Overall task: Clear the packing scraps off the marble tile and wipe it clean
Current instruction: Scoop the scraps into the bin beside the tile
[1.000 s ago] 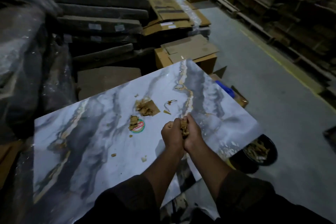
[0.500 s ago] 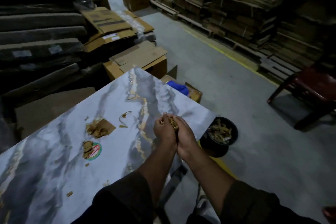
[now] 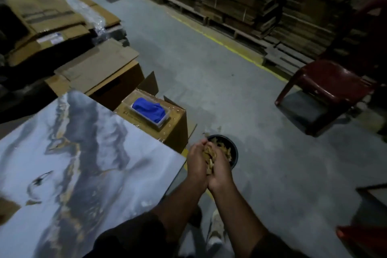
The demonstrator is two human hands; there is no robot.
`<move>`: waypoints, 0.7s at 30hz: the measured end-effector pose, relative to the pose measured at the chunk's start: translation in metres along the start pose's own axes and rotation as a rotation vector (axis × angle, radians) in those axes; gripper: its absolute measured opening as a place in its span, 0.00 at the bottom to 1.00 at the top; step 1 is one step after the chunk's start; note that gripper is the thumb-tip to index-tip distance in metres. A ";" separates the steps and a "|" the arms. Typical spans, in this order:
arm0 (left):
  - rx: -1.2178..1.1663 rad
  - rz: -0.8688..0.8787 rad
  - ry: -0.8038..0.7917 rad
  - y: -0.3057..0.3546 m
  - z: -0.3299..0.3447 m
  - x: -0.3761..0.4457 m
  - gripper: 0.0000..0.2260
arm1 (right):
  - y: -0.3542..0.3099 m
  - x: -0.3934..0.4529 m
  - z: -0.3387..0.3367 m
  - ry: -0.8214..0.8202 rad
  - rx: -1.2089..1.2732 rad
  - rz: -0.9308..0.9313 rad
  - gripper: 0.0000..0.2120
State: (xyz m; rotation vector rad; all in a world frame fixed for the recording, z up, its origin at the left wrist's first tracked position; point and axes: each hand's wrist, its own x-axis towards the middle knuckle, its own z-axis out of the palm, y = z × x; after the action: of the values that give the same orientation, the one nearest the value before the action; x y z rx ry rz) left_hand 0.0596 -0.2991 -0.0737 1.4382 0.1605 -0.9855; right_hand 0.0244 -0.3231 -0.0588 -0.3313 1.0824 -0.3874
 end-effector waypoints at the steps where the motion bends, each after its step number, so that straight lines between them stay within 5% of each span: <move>1: -0.032 -0.003 0.050 -0.008 0.013 0.020 0.15 | -0.009 0.026 -0.010 -0.049 0.200 0.121 0.21; 5: -0.135 -0.080 0.179 -0.042 0.052 0.096 0.07 | -0.037 0.122 -0.047 0.014 0.172 0.196 0.16; 11: 0.100 -0.133 0.242 -0.106 0.078 0.219 0.12 | -0.041 0.263 -0.092 0.165 0.050 0.203 0.17; 16: -0.073 -0.327 0.262 -0.158 0.091 0.303 0.15 | -0.032 0.366 -0.128 0.236 -0.027 0.188 0.13; 21: -0.160 -0.427 0.256 -0.184 0.091 0.349 0.20 | -0.032 0.419 -0.140 0.215 0.009 0.269 0.25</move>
State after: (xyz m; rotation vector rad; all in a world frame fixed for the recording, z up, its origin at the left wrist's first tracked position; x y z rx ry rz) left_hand 0.1150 -0.5094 -0.4148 1.4059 0.7430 -1.0975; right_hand 0.0676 -0.5539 -0.4341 -0.1341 1.3171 -0.1904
